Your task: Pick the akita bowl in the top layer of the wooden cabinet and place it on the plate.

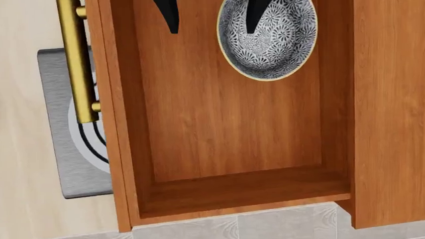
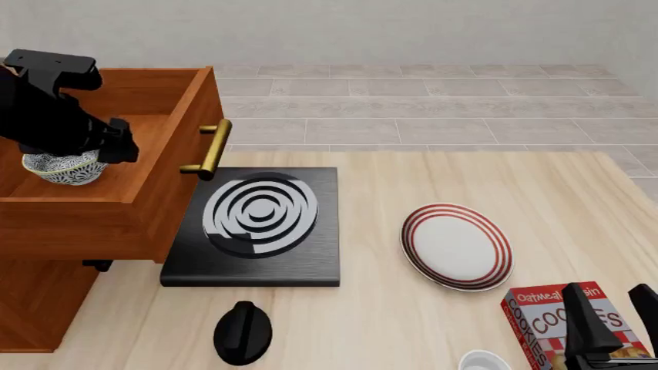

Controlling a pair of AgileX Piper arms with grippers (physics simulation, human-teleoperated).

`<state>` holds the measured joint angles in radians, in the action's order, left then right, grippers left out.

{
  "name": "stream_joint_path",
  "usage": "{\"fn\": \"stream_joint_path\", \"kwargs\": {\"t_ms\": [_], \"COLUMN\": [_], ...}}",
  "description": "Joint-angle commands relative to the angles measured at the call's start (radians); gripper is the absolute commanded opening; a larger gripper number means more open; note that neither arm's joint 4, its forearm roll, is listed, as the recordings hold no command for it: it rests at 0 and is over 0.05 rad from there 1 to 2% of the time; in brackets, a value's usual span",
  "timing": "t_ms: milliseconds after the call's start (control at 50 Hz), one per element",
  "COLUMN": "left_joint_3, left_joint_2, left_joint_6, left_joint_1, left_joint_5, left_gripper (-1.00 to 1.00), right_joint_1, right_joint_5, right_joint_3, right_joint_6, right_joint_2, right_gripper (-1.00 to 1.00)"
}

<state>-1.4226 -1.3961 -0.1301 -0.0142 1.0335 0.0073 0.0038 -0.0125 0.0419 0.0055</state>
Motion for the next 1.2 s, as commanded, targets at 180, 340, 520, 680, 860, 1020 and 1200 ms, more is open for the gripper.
{"fn": "stream_joint_path", "kwargs": {"t_ms": [180, 340, 520, 680, 860, 1020, 1200], "left_joint_3": [0.083, 0.111, 0.133, 0.134, 0.132, 0.119, 0.098], "left_joint_2": [-0.009, -0.016, -0.019, -0.021, -0.013, -0.013, -0.013], "left_joint_6": [0.011, 0.008, 0.008, -0.045, -0.023, -0.010, 0.013], "left_joint_1": [0.003, -0.003, -0.004, -0.042, -0.014, 0.004, 0.037], "left_joint_5": [-0.059, -0.085, -0.104, -0.116, -0.113, -0.107, -0.097], "left_gripper": [1.00, 1.00, 1.00, -1.00, -1.00, -1.00, -1.00], "right_joint_1": [0.000, 0.001, 0.001, 0.001, 0.002, 0.001, 0.000], "right_joint_5": [0.000, -0.007, -0.005, -0.005, -0.025, -0.023, -0.017], "right_joint_3": [0.001, 0.001, 0.001, 0.001, 0.003, 0.003, 0.002], "right_joint_6": [-0.002, -0.003, -0.004, -0.004, -0.009, -0.008, -0.006], "right_joint_2": [0.000, 0.008, 0.007, 0.007, 0.027, 0.024, 0.018], "right_gripper": [1.00, 1.00, 1.00, 1.00, 1.00, 1.00, 1.00]}}
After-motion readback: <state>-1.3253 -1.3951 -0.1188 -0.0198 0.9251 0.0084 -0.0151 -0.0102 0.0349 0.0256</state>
